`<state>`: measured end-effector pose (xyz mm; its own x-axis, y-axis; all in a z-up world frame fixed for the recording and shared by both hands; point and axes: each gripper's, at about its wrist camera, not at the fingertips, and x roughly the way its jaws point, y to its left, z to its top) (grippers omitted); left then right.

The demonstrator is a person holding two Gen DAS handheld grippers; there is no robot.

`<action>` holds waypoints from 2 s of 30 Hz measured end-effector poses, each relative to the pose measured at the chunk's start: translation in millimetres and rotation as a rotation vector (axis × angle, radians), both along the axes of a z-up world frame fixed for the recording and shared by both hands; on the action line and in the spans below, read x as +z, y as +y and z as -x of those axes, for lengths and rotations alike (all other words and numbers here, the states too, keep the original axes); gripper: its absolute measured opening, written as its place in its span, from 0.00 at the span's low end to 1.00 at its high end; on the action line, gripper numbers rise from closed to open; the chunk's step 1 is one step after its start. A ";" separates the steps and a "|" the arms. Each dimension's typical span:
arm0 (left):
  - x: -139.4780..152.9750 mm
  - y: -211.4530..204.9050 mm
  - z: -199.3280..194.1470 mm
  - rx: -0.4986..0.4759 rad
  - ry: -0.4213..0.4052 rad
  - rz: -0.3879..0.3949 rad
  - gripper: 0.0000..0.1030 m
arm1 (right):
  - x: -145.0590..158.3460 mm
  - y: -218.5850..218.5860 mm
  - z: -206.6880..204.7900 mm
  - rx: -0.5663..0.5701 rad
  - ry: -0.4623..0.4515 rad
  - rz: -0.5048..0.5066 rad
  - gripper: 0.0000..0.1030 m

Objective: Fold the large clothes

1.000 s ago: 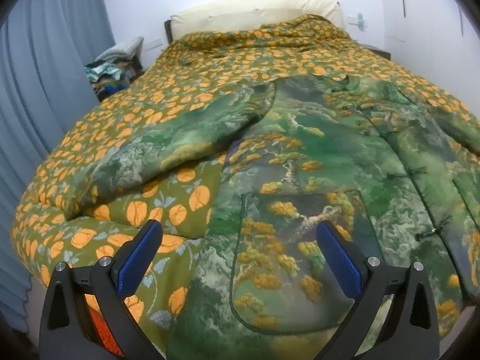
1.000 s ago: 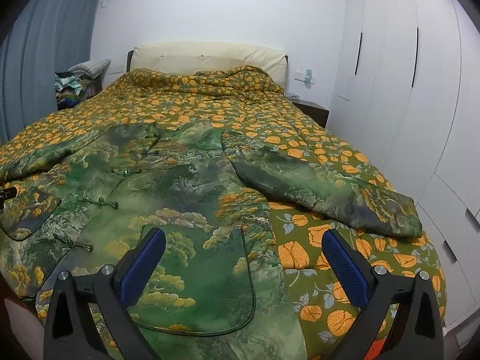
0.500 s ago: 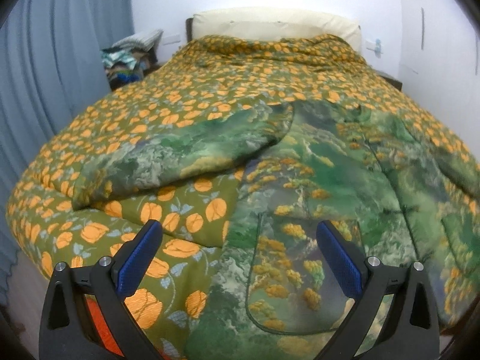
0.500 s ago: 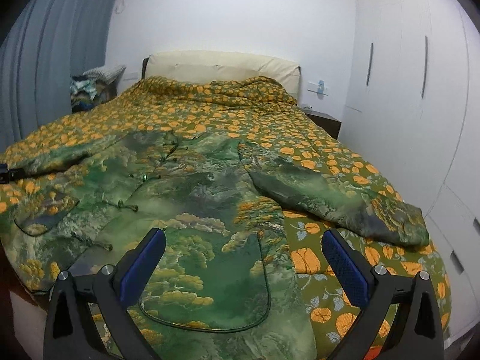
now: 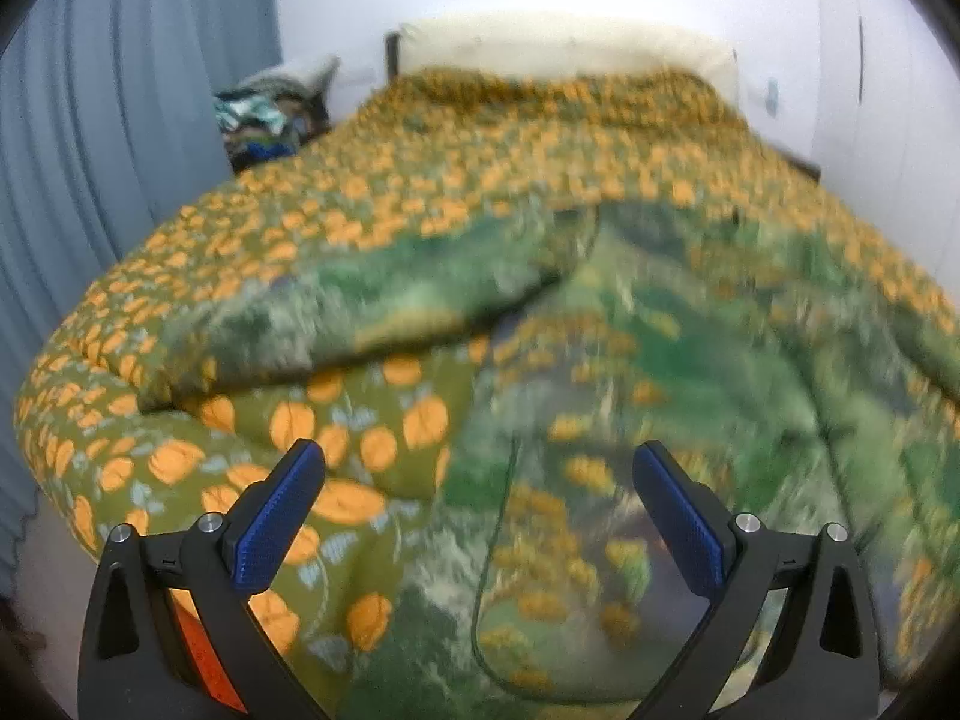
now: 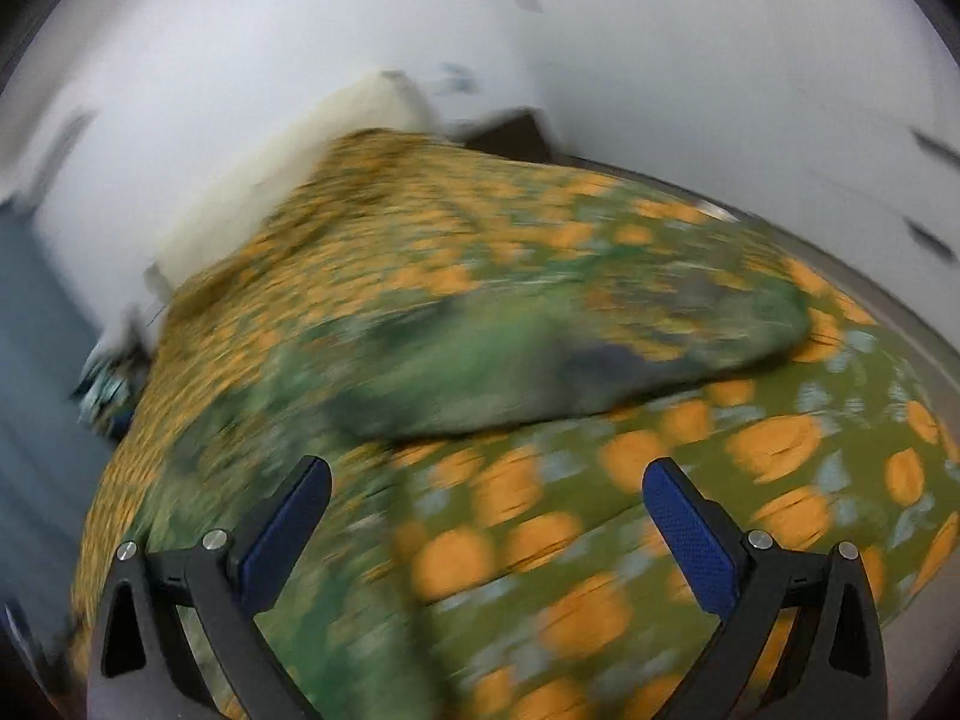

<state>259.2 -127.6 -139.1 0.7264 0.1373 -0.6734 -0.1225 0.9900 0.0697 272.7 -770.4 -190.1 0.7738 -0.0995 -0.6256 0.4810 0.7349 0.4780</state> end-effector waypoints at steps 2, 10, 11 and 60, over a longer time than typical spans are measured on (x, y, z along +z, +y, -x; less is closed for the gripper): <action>-4.8 -2.2 -3.1 -0.003 0.019 -0.013 0.99 | -18.7 -40.7 -6.2 -0.078 0.015 -0.143 0.98; -15.1 -5.2 -12.5 0.004 0.049 -0.039 0.99 | -76.2 -123.0 -15.1 -0.387 -0.057 -0.468 0.85; -17.0 -5.3 -13.4 0.006 0.055 -0.040 0.99 | -79.5 -126.4 -15.5 -0.421 -0.073 -0.480 0.76; -32.9 8.2 -15.3 -0.025 0.085 -0.005 0.99 | 21.9 269.1 -241.9 0.590 0.082 0.284 0.81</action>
